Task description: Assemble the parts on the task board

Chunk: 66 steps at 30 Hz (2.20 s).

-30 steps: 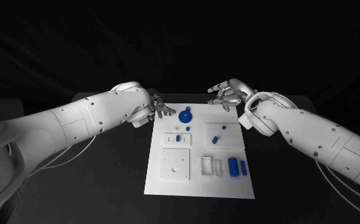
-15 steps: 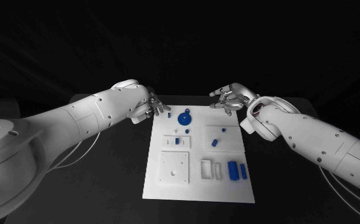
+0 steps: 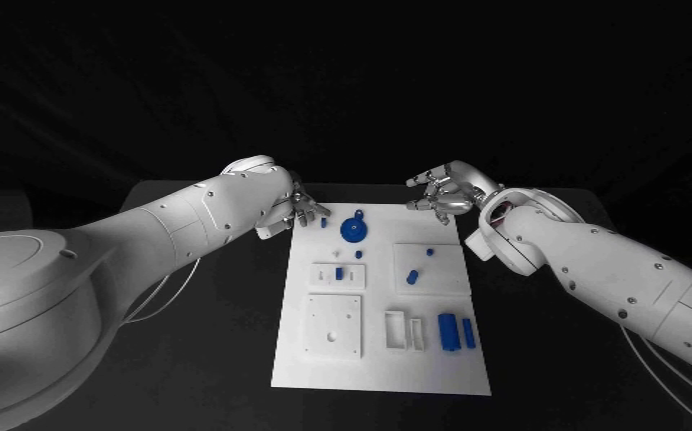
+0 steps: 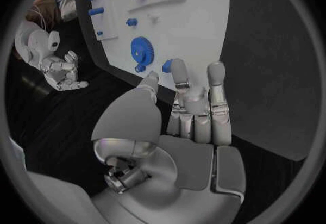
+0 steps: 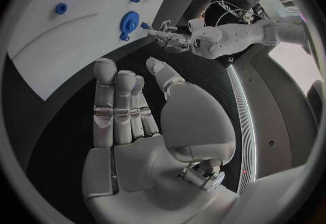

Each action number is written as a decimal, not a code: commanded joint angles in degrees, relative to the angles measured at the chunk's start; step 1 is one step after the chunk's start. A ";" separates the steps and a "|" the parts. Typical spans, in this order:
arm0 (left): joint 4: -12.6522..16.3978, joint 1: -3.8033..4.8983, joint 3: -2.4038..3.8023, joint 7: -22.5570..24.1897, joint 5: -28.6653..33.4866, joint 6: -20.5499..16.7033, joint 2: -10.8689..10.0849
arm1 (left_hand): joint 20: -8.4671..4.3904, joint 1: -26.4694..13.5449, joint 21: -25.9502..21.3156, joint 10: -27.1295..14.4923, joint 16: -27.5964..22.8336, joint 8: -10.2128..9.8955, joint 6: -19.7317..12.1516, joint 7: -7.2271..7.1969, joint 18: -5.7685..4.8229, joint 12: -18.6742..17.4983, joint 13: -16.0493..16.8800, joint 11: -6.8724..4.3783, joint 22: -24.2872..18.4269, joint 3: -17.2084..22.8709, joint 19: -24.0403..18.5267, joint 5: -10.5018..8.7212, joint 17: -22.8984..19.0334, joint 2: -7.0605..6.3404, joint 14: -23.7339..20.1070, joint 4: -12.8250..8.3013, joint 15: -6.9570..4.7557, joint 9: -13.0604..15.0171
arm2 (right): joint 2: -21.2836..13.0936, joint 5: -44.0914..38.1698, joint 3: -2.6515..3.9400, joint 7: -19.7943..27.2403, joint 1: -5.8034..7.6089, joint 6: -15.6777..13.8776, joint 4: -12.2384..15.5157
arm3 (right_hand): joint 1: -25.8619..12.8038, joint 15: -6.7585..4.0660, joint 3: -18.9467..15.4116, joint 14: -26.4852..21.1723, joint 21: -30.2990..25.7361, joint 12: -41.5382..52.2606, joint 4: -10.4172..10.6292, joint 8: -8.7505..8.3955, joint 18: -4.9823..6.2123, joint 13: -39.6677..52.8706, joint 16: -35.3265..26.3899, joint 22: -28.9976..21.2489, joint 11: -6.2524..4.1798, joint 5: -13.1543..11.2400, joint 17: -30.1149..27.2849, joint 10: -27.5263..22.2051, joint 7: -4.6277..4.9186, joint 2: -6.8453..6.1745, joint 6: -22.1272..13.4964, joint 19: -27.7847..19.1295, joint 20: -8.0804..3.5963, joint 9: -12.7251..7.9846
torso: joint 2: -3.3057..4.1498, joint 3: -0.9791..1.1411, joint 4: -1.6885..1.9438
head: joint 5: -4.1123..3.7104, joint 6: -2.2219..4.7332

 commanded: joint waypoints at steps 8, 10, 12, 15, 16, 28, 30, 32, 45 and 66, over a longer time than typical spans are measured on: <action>-1.62 -0.40 -0.61 1.96 -1.01 3.10 1.25 | 0.09 0.04 -0.21 2.37 0.18 0.20 -0.21 0.05 -0.63 -0.44 0.03 0.49 1.07 -0.20 0.01 -0.11 -0.12 -0.03 -0.32 -0.21 0.16 -0.32 | 0.38 -0.04 0.13 0.42 0.10 -0.24 0.15 | -0.51 -0.15 0.18 -0.22 -0.32 0.19 0.19 0.02 1.04 -0.05 -0.27 2.51 0.02 0.21 -0.08 0.15 0.11 -0.26 -0.19 2.20 0.13 0.07 | 0.28 -0.04 -0.27 | 0.03 -0.02; -1.79 -0.49 -0.67 2.12 -0.99 3.08 1.34 | 0.08 -0.02 -0.16 2.38 0.25 0.23 -0.19 0.05 -0.63 -0.43 0.07 0.48 1.08 -0.58 0.03 0.08 -0.12 0.48 -0.30 -0.72 0.16 -0.47 | 0.42 -0.05 0.15 0.42 0.11 -0.25 0.13 | -0.51 -0.15 0.18 -0.22 -0.32 0.19 0.19 0.02 1.04 -0.05 -0.27 2.51 0.02 0.21 -0.08 0.15 0.11 -0.26 -0.19 2.20 0.13 0.07 | 0.27 -0.06 -0.24 | -0.05 -0.08; -1.91 -0.54 -0.70 2.29 -0.95 3.04 1.38 | 0.10 -0.01 -0.17 2.38 0.33 0.27 -0.08 0.01 -0.61 -0.37 0.09 0.46 1.06 -0.79 0.00 0.29 -0.01 0.76 -0.25 -1.01 0.16 -0.50 | 0.44 -0.06 0.16 0.42 0.12 -0.25 0.11 | -0.51 -0.15 0.18 -0.22 -0.32 0.19 0.19 0.02 1.04 -0.05 -0.27 2.51 0.02 0.21 -0.08 0.15 0.11 -0.26 -0.19 2.20 0.13 0.07 | 0.25 -0.05 -0.21 | -0.12 -0.15; -2.02 -0.58 -0.72 2.49 -0.72 3.03 1.41 | 0.09 -0.06 -0.17 2.38 0.37 0.28 0.03 -0.02 -0.60 -0.29 0.11 0.44 1.05 -1.47 0.05 0.41 0.00 1.67 -0.28 -1.86 0.15 -0.58 | 0.48 -0.06 0.18 0.40 0.13 -0.24 0.08 | -0.51 -0.15 0.18 -0.22 -0.32 0.19 0.19 0.02 1.04 -0.05 -0.27 2.51 0.02 0.21 -0.08 0.15 0.11 -0.26 -0.19 2.20 0.13 0.07 | 0.23 0.02 -0.16 | -0.21 -0.20; -2.03 -0.59 -0.72 2.54 -0.67 3.02 1.41 | 0.09 -0.06 -0.17 2.38 0.37 0.28 0.03 -0.02 -0.60 -0.29 0.11 0.44 1.05 -1.47 0.05 0.41 0.00 1.67 -0.28 -1.86 0.15 -0.58 | 0.49 -0.06 0.18 0.40 0.14 -0.23 0.07 | -0.51 -0.15 0.18 -0.22 -0.32 0.19 0.19 0.02 1.04 -0.05 -0.27 2.51 0.02 0.21 -0.08 0.15 0.11 -0.26 -0.19 2.20 0.13 0.07 | 0.24 0.02 -0.14 | -0.25 -0.18; -2.18 -0.62 -0.72 2.94 0.12 2.59 1.51 | 0.14 1.81 -0.21 2.38 0.28 0.26 0.18 -0.08 -0.59 -0.45 -0.01 0.43 1.07 -3.27 -0.06 0.47 -0.28 5.70 -0.36 -4.85 0.18 -0.70 | 0.73 -0.06 0.19 0.33 0.17 -0.06 -0.15 | -0.48 -0.17 0.39 -0.16 -0.22 0.17 0.22 0.02 1.03 -0.14 -0.32 2.53 0.01 0.24 -0.09 0.21 0.10 -0.37 -0.12 2.25 0.12 0.07 | 0.27 -0.03 -0.09 | -0.40 -0.16; -2.22 -0.62 -0.72 3.05 0.40 2.58 1.54 | 0.12 2.25 -0.22 2.36 0.22 0.27 0.15 -0.11 -0.61 -0.58 -0.05 0.42 1.06 -3.35 -0.08 0.51 -0.38 6.24 -0.41 -5.11 0.17 -0.68 | 0.76 -0.07 0.19 0.31 0.17 -0.02 -0.17 | -0.48 -0.17 0.39 -0.16 -0.22 0.17 0.22 0.02 1.03 -0.14 -0.32 2.53 0.01 0.24 -0.09 0.21 0.10 -0.37 -0.12 2.25 0.12 0.07 | 0.27 -0.03 -0.08 | -0.41 -0.19; -2.24 -0.62 -0.72 3.16 0.59 2.55 1.57 | 0.12 2.77 -0.25 2.36 0.19 0.27 0.11 -0.11 -0.63 -0.62 -0.06 0.42 1.06 -3.26 -0.14 0.31 -0.43 6.69 -0.47 -5.33 0.17 -0.65 | 0.77 -0.07 0.19 0.29 0.17 0.01 -0.19 | -0.48 -0.17 0.39 -0.16 -0.22 0.17 0.22 0.02 1.03 -0.14 -0.32 2.53 0.01 0.24 -0.09 0.21 0.10 -0.37 -0.12 2.25 0.12 0.07 | 0.28 -0.04 -0.06 | -0.43 -0.19; -2.67 -0.61 -0.70 3.88 1.98 2.04 1.94 | 0.14 4.51 -0.33 2.35 0.19 0.28 -0.07 -0.12 -0.67 -0.82 -0.02 0.42 1.09 -3.85 -0.20 0.27 -0.52 7.86 -0.54 -5.83 0.20 -0.61 | 1.01 -0.08 0.19 0.23 0.18 0.20 -0.41 | -0.55 -0.18 0.51 -0.11 -0.05 0.22 0.21 0.04 1.01 -0.13 -0.31 2.58 -0.01 0.25 -0.06 0.26 0.09 -0.36 0.11 2.28 0.10 0.09 | 0.34 -0.03 -0.09 | -0.36 -0.15; -3.05 -0.61 -0.67 4.09 3.66 1.62 1.90 | 0.10 8.49 -0.32 2.39 0.51 1.32 0.83 -0.98 -0.66 -0.70 -0.01 0.03 1.10 -0.67 -0.23 5.88 -0.11 11.08 -0.40 -10.22 0.05 1.19 | 1.40 -0.11 0.19 0.12 0.18 0.74 -1.03 | -0.56 -0.20 0.60 -0.08 -0.10 0.24 0.11 0.04 1.01 -0.13 -0.34 2.56 -0.03 0.36 -0.06 0.29 0.08 -0.33 0.22 2.28 0.09 0.09 | 0.36 -0.04 -0.07 | -0.29 -0.26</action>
